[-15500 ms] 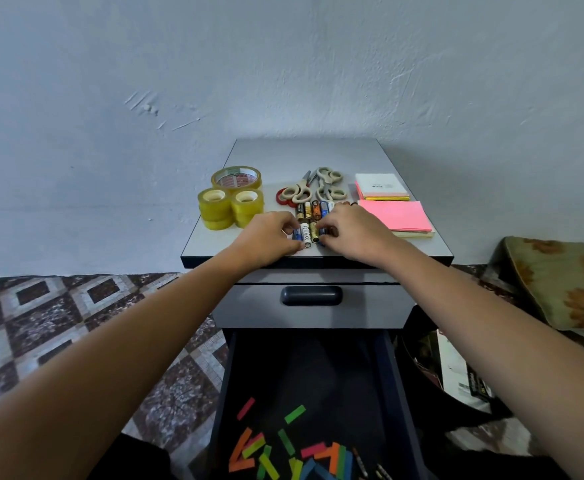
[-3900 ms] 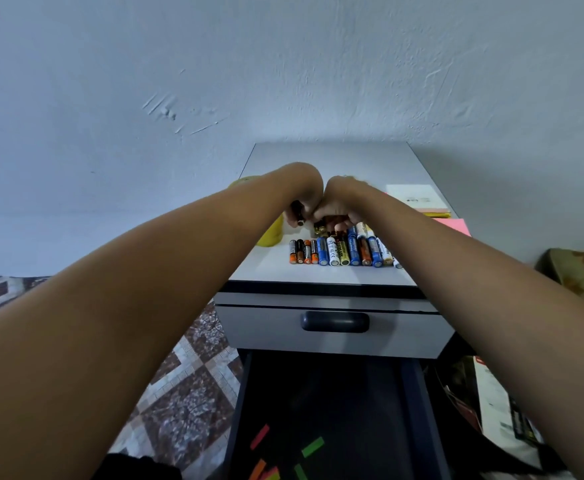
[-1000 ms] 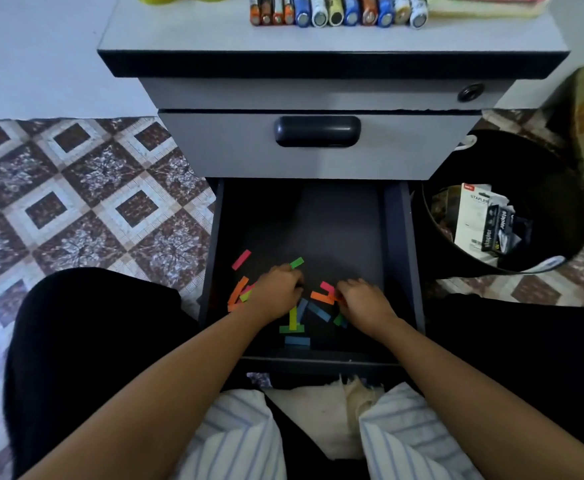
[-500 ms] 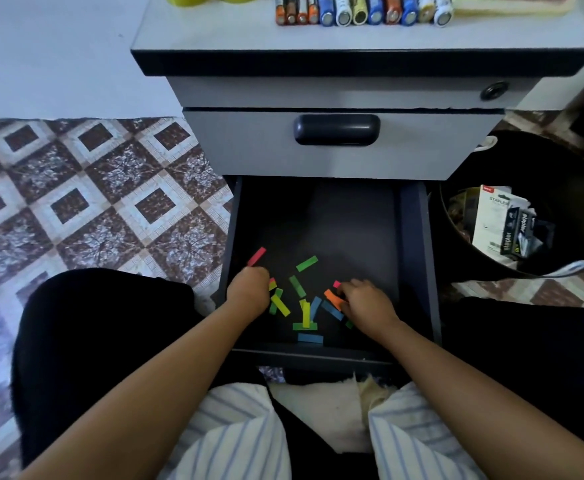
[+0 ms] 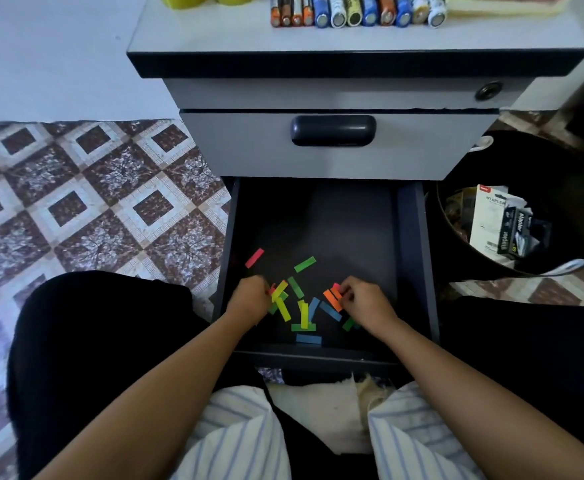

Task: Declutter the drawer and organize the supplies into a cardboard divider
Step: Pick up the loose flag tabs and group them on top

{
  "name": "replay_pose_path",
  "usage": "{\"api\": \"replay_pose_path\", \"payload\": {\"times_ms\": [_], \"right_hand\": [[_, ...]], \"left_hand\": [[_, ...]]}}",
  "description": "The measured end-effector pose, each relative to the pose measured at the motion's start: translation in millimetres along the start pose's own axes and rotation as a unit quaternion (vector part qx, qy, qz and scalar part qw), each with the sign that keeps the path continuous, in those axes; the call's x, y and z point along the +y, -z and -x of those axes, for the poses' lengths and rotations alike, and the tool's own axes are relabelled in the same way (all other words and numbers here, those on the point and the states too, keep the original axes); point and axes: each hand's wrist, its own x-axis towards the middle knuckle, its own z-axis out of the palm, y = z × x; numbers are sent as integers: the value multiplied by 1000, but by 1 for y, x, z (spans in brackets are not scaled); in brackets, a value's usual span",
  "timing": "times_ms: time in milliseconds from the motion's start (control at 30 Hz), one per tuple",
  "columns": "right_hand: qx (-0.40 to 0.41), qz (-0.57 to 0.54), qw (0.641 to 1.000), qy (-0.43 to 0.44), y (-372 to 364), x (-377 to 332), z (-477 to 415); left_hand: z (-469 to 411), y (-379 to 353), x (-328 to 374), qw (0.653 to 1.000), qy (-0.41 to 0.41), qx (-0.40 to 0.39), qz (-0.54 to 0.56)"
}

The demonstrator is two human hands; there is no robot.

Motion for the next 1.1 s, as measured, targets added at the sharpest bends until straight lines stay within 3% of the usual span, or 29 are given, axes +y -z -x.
{"api": "replay_pose_path", "payload": {"times_ms": [100, 200, 400, 567, 733, 867, 967, 1100], "right_hand": [[-9, 7, 1000, 14, -4, -6, -1], [-21, 88, 996, 26, -10, -6, 0], [-17, 170, 984, 48, -13, -9, -1], [-29, 179, 981, 64, -16, -13, 4], [-18, 102, 993, 59, -12, -15, 4], [-5, 86, 988, 132, -10, -31, -1], [-35, 133, 973, 185, -18, -44, -7], [-77, 287, 927, 229, -29, -57, -11]], "left_hand": [[-2, 2, -1, 997, -6, -10, 75], [-5, 5, 0, 991, -4, -7, 137], [-8, 10, -4, 985, 12, -9, 169], [-5, 6, -8, 996, 12, -47, 80], [6, -4, -12, 998, 13, -61, -9], [13, -11, -12, 999, 8, -38, -24], [13, -14, -13, 999, 8, -28, -39], [11, -16, -13, 998, 4, -24, -56]]}}
